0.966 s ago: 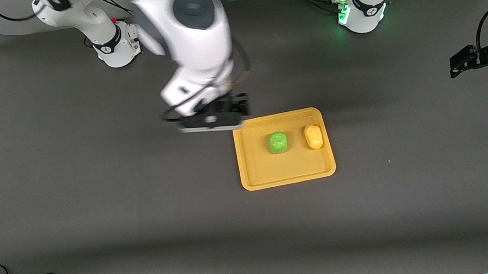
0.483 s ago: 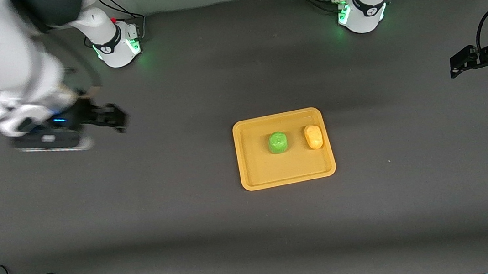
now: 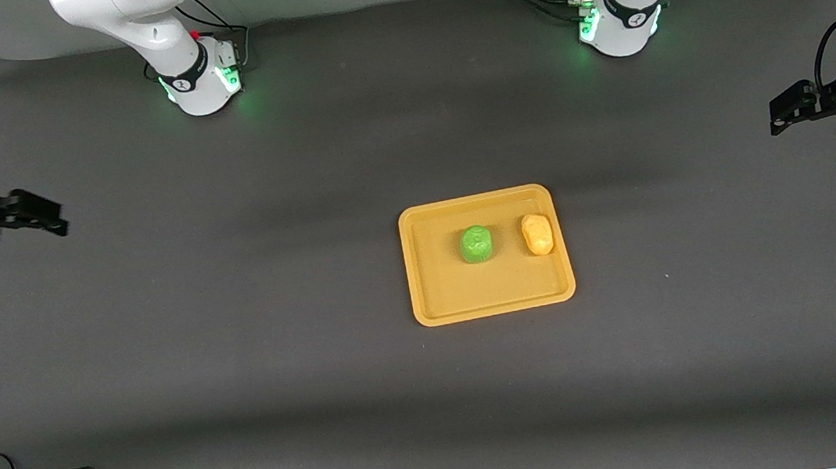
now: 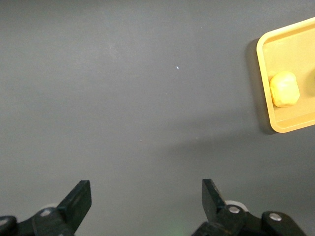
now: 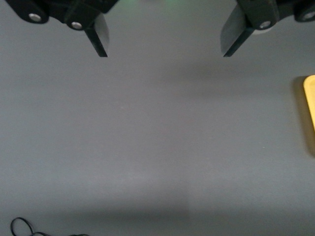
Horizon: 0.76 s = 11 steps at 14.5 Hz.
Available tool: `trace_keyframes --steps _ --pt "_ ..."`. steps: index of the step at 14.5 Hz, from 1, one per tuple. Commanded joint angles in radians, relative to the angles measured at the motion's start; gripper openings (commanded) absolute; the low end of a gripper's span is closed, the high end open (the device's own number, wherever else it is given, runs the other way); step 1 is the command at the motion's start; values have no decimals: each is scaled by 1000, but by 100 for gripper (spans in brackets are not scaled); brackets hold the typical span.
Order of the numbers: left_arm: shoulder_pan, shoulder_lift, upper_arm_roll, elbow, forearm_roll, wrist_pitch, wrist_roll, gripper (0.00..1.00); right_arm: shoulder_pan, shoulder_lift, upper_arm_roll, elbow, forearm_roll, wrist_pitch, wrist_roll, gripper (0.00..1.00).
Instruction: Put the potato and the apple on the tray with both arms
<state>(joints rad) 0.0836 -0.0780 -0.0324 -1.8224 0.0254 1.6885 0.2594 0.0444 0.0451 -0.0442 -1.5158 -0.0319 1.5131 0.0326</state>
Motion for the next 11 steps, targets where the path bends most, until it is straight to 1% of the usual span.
trace_keyframes --steps 1,3,11 --pt "4 -3 -3 5 1 -1 8 100 -6 -18 -26 -26 17 18 -57 100" --pt "5 -3 -3 8 2 -1 8 100 -6 -18 -32 -21 33 15 -59 100" --pt "5 -3 -3 8 2 -1 8 100 2 -8 -25 -15 38 10 -48 100"
